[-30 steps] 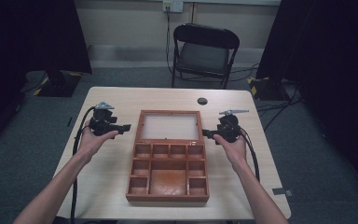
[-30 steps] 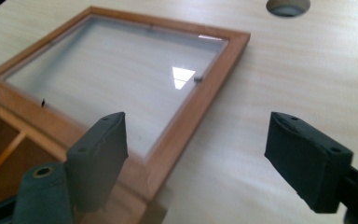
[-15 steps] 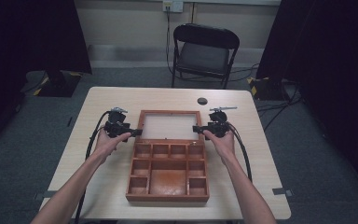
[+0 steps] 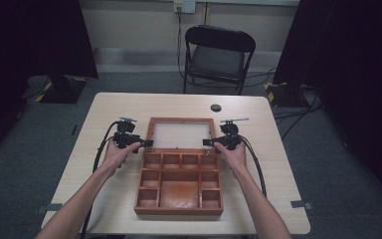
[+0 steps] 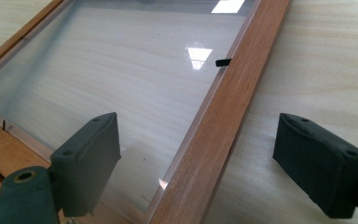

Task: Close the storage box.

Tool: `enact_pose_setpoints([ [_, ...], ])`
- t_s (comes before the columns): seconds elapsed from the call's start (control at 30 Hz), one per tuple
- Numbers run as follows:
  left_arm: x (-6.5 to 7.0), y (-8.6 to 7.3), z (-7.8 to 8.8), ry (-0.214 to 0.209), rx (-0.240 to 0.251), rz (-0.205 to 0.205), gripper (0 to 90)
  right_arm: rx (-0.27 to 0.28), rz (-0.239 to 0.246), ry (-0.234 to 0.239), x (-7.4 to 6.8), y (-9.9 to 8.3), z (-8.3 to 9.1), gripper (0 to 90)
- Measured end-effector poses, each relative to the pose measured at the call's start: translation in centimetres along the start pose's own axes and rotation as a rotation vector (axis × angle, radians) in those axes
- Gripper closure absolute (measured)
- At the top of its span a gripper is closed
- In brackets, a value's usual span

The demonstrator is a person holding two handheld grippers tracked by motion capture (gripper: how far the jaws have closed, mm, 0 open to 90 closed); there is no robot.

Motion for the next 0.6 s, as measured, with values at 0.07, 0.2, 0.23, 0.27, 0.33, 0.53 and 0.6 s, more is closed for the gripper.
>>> enact_pose_setpoints([
  [0.07, 0.3, 0.0, -0.2, -0.013, 0.003, 0.007, 23.0, -0.006, -0.005, 0.009, 0.0, -0.1, 0.0, 13.8],
  [0.2, 0.8, 0.0, -0.7, -0.032, 0.014, 0.015, 22.1, -0.011, -0.052, 0.027, 0.2, -0.2, -0.2, 13.7],
  [0.23, 0.9, 0.1, -0.9, -0.036, 0.013, 0.016, 22.1, -0.011, -0.06, 0.032, 0.2, -0.3, -0.2, 13.7],
  [0.27, 1.0, 0.1, -0.9, -0.033, 0.013, 0.01, 21.9, -0.007, -0.065, 0.04, 0.2, -0.3, -0.3, 13.7],
  [0.33, 1.1, 0.1, -1.1, -0.037, 0.016, 0.014, 20.8, -0.003, -0.071, 0.056, -0.1, -0.4, -0.4, 13.8],
  [0.53, 1.0, 0.0, -1.2, -0.048, 0.017, 0.03, 18.6, -0.01, -0.096, 0.152, -1.6, -0.7, -1.4, 13.6],
  [0.6, 1.0, -0.1, -1.3, -0.06, 0.023, 0.05, 18.4, -0.019, -0.092, 0.141, -1.8, -0.7, -1.5, 13.0],
])
Point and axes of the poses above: each handheld gripper's, and its own axes: z roughly backward along the jaws, y roughly out of its top, x roughly to its right, the point moved 9 cm from there along -z, roughly forward along the jaws, and after that the axes turned 5 degrees about x, right-handed, at the moved point
